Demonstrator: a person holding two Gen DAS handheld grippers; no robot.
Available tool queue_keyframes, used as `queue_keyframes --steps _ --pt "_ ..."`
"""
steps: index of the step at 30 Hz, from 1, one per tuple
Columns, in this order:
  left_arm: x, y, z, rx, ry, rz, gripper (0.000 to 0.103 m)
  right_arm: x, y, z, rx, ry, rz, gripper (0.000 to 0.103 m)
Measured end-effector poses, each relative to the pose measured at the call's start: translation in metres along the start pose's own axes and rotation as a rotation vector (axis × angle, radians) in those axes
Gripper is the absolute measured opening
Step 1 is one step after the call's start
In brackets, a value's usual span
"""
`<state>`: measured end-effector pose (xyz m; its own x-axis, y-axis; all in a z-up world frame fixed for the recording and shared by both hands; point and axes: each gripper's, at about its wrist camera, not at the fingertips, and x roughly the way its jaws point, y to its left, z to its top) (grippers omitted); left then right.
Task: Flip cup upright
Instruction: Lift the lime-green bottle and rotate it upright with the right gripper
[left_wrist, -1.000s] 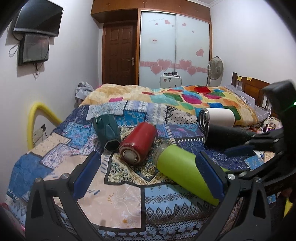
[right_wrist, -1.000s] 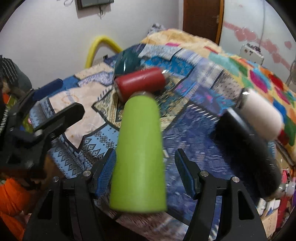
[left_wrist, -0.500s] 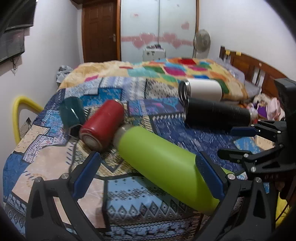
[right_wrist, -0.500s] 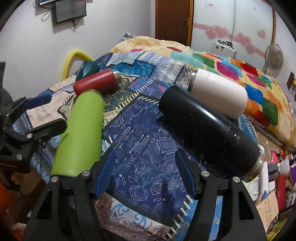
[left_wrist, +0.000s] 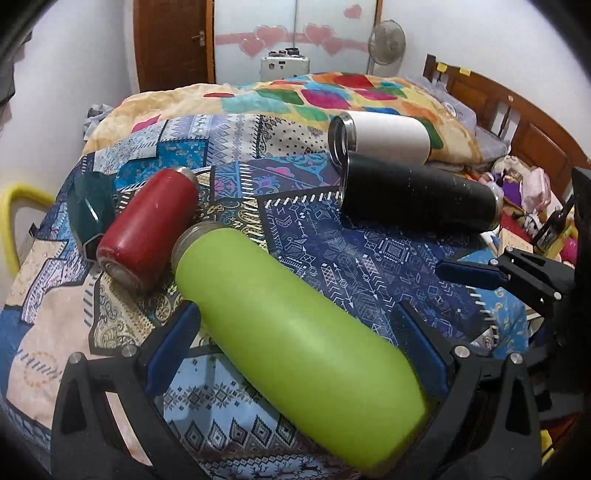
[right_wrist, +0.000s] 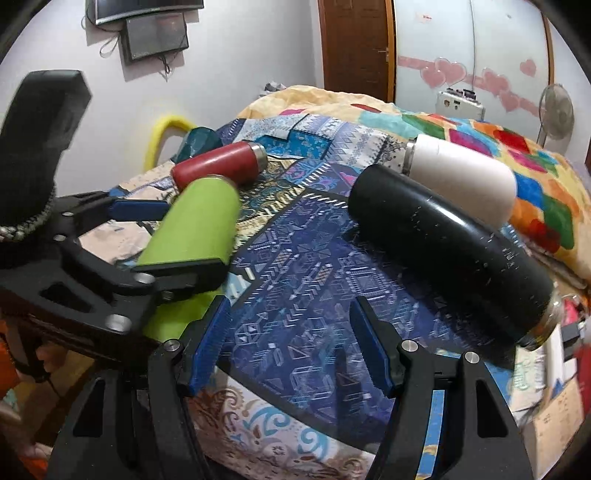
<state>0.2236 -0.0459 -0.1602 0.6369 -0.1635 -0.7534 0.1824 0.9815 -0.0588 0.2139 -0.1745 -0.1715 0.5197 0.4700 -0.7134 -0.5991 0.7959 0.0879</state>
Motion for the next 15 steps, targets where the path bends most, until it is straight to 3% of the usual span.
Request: queue_keyframes --steps 4,8,15 --pt "0.01 -0.001 0.006 0.015 0.033 -0.014 0.103 0.007 0.002 -0.003 0.021 0.002 0.054 0.063" --pt "0.015 0.004 0.013 0.017 0.073 -0.027 0.088 0.005 0.0 -0.009 0.017 -0.007 0.023 0.063" --pt "0.019 0.009 0.023 0.037 0.171 -0.061 0.087 -0.028 -0.035 -0.007 0.113 -0.095 -0.055 0.063"
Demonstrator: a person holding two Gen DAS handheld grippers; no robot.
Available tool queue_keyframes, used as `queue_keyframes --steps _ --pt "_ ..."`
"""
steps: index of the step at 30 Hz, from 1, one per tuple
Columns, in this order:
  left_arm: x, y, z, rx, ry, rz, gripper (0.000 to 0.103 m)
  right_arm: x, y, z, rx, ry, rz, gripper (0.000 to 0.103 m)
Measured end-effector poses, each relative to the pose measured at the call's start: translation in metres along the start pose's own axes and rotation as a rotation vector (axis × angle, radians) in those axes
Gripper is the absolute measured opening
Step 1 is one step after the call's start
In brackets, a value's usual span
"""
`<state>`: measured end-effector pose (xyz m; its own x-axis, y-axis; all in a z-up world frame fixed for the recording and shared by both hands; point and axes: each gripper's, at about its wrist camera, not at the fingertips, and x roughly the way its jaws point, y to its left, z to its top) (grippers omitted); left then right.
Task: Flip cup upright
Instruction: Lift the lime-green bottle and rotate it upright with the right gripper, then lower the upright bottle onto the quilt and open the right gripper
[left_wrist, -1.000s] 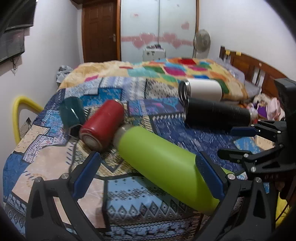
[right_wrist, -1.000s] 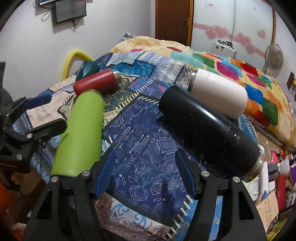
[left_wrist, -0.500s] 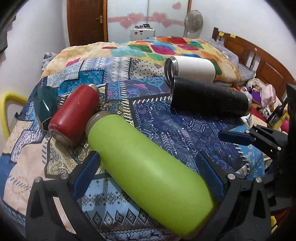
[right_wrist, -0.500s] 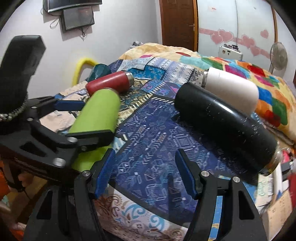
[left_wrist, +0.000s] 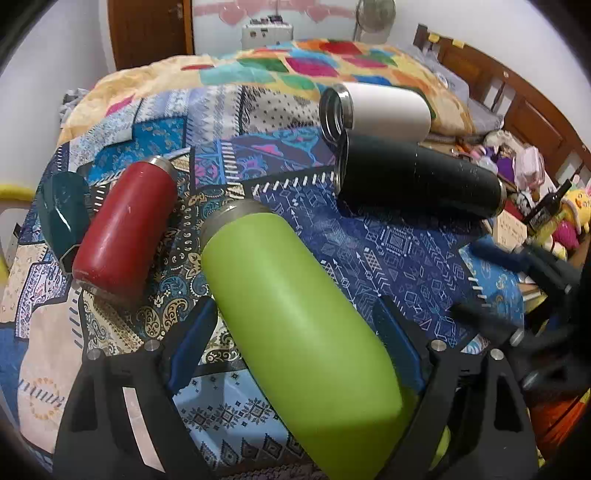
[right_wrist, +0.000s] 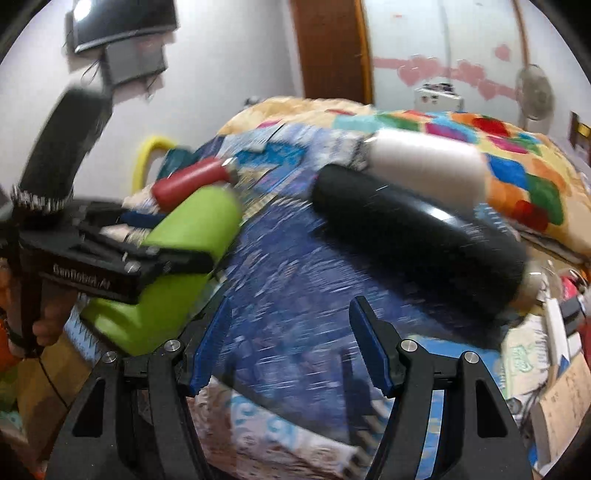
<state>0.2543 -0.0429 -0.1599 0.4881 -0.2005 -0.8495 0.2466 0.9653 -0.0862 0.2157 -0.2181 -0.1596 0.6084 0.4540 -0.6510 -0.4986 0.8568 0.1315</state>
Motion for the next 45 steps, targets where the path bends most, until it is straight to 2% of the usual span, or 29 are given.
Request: queue_keyframes --steps 5,8,11,13,18,22,28,39,45 --pt "0.01 -0.004 0.01 0.032 0.085 0.001 0.09 -0.019 -0.006 0.009 0.023 -0.078 -0.014 0.063" --pt "0.022 -0.001 0.016 0.016 0.145 -0.022 0.092 -0.018 0.0 0.014 0.005 -0.096 -0.02 0.063" --pt "0.029 -0.002 0.019 0.01 0.172 -0.031 0.091 -0.014 0.005 0.018 -0.017 -0.105 -0.03 0.063" --pt "0.031 -0.004 0.019 0.013 0.171 -0.025 0.089 -0.011 0.007 0.021 -0.03 -0.11 -0.035 0.063" --pt "0.033 -0.005 0.024 0.02 0.16 0.01 0.074 -0.011 0.01 0.022 -0.045 -0.13 -0.041 0.063" --pt "0.033 -0.003 0.03 0.015 0.168 0.004 0.069 -0.012 0.008 0.023 -0.024 -0.135 -0.029 0.063" --pt "0.011 -0.007 0.033 0.03 0.091 0.016 0.064 -0.019 0.008 0.025 -0.014 -0.148 -0.028 0.063" --pt "-0.086 -0.015 0.021 0.03 -0.145 0.004 0.063 -0.04 0.022 0.031 -0.02 -0.197 -0.016 0.063" --pt "-0.119 -0.019 0.019 0.061 -0.256 0.049 0.063 -0.053 0.022 0.035 0.016 -0.249 -0.023 0.064"
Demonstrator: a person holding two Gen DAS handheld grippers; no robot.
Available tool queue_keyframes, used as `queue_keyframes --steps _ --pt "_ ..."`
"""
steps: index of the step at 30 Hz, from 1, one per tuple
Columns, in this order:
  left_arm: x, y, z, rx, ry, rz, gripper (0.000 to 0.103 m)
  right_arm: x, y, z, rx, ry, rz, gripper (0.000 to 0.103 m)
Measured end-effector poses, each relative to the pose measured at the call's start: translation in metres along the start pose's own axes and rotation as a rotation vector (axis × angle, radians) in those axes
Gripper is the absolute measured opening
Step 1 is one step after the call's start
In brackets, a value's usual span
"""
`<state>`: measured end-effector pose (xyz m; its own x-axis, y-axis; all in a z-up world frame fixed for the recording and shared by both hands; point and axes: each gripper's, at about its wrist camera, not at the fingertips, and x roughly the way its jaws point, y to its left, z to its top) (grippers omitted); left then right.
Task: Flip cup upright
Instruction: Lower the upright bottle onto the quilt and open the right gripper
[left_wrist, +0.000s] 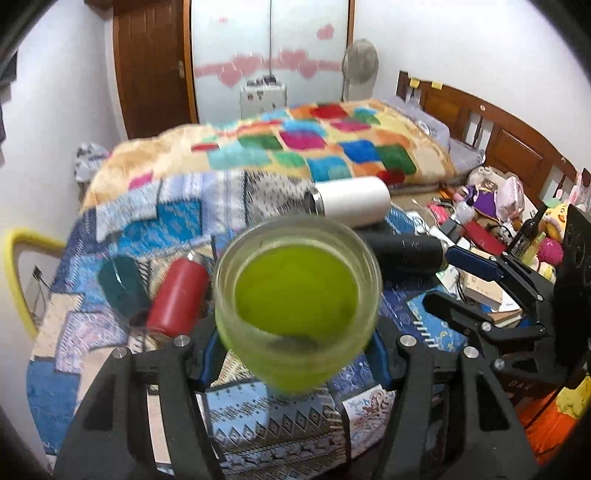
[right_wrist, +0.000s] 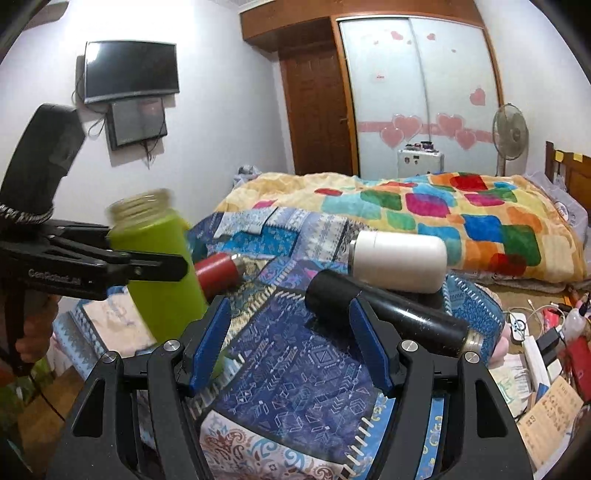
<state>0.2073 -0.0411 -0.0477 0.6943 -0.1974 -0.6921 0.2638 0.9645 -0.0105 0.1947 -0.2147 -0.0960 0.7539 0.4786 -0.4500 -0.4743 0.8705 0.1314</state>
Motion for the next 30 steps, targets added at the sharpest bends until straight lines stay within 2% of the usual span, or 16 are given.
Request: queue_keyframes --steps 3,7,22,30 --pt "-0.003 0.0 0.004 0.01 -0.046 0.031 0.063 -0.004 -0.003 0.005 0.022 -0.024 -0.004 0.064" --pt "0.003 0.006 0.009 -0.004 -0.065 0.023 0.063 -0.005 -0.008 0.009 0.042 -0.041 -0.018 0.064" --pt "0.03 0.009 -0.004 -0.018 -0.001 -0.009 0.063 0.002 -0.009 0.007 0.045 -0.029 -0.023 0.065" --pt "0.036 0.007 -0.002 -0.021 -0.02 -0.002 0.063 0.005 -0.006 0.007 0.048 -0.021 -0.022 0.065"
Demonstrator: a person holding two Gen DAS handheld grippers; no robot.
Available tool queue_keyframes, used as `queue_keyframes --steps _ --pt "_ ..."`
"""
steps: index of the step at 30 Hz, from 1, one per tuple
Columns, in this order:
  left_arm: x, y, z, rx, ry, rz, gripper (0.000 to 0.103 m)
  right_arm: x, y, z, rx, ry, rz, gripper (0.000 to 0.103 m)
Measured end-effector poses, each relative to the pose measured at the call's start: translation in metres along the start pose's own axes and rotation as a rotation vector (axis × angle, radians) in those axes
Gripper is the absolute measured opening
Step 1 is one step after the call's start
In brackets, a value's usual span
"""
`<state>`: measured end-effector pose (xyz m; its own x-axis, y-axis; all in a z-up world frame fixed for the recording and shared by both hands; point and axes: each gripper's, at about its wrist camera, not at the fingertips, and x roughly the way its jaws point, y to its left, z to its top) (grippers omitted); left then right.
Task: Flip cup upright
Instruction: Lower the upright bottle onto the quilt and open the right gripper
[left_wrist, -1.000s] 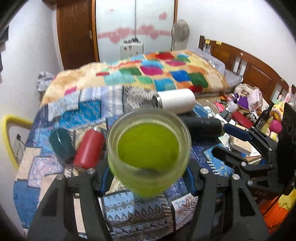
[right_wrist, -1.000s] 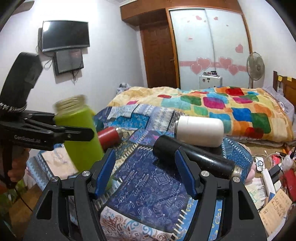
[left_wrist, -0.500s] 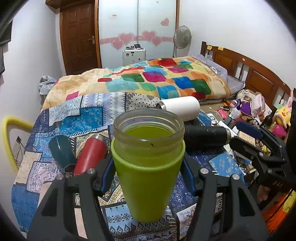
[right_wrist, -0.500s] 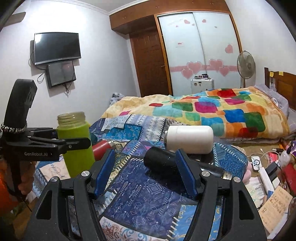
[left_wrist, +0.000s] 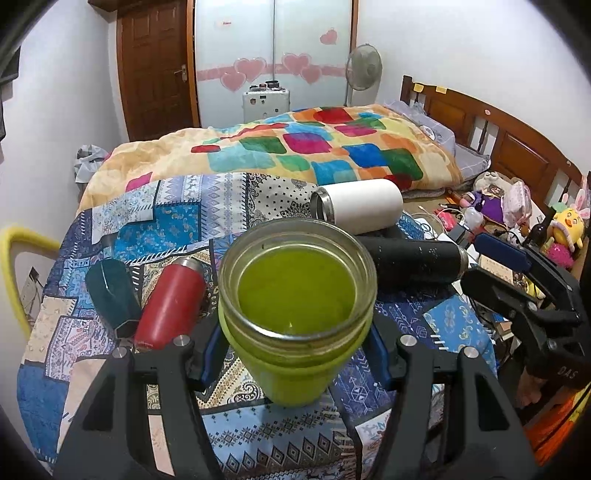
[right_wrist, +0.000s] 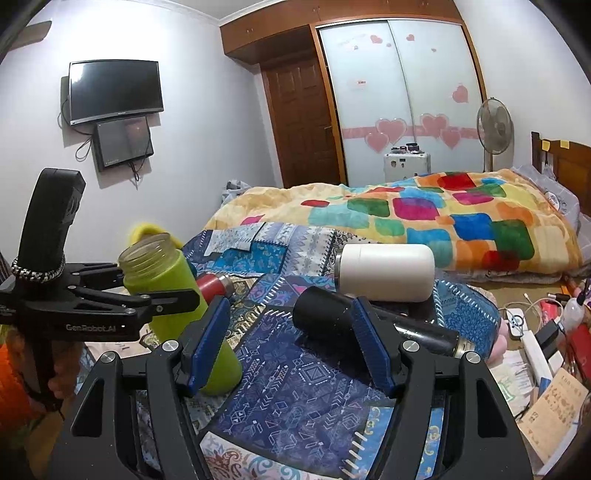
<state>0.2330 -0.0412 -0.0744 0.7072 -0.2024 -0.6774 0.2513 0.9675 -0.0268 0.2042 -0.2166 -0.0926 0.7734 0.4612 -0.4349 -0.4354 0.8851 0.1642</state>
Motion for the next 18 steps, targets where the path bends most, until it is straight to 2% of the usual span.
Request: queue_keyframes --steps 9,13,18 --pt "-0.008 -0.001 -0.004 0.029 -0.03 0.024 0.066 -0.01 0.008 0.004 0.001 -0.011 0.006 0.065" --pt "-0.03 0.001 -0.013 0.01 -0.068 0.034 0.066 -0.023 0.018 0.008 -0.011 -0.032 0.006 0.065" --pt "-0.075 0.005 -0.026 -0.032 -0.155 0.051 0.066 -0.047 0.037 0.015 -0.035 -0.073 0.003 0.065"
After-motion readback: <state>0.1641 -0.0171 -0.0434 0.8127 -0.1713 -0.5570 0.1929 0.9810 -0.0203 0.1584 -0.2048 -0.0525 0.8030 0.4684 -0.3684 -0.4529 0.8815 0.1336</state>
